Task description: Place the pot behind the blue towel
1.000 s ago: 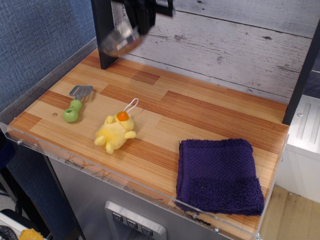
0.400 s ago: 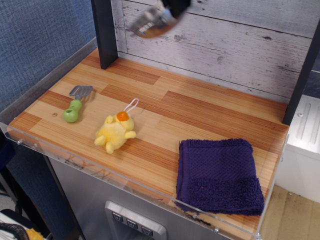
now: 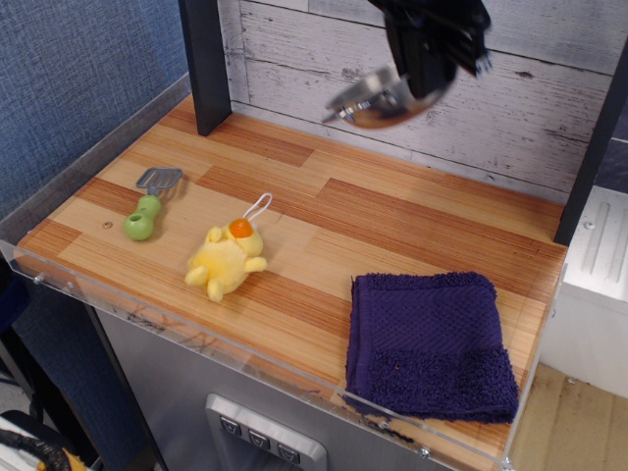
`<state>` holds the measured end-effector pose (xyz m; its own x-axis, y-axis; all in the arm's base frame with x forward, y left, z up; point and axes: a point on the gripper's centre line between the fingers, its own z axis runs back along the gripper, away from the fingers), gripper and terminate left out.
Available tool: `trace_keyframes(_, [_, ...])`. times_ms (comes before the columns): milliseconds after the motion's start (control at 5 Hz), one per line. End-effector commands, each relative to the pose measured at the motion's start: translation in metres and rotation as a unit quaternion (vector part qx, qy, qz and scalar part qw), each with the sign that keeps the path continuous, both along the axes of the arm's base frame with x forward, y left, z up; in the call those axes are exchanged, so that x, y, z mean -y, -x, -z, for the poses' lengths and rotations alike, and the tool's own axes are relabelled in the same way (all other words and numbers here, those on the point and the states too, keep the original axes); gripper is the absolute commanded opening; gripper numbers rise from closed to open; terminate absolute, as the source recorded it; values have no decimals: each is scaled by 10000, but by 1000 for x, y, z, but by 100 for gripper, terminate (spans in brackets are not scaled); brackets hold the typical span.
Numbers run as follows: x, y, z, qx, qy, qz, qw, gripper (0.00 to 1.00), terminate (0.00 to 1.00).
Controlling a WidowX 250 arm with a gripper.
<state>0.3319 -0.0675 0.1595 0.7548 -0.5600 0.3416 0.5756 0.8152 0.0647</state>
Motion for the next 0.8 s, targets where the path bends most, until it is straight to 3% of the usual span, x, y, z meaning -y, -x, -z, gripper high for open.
trace_keyframes(0, [13, 7, 29, -94, -90, 641, 9979, 0, 0])
trace_keyframes(600, [22, 0, 83, -359, -207, 1074, 9934, 0, 0])
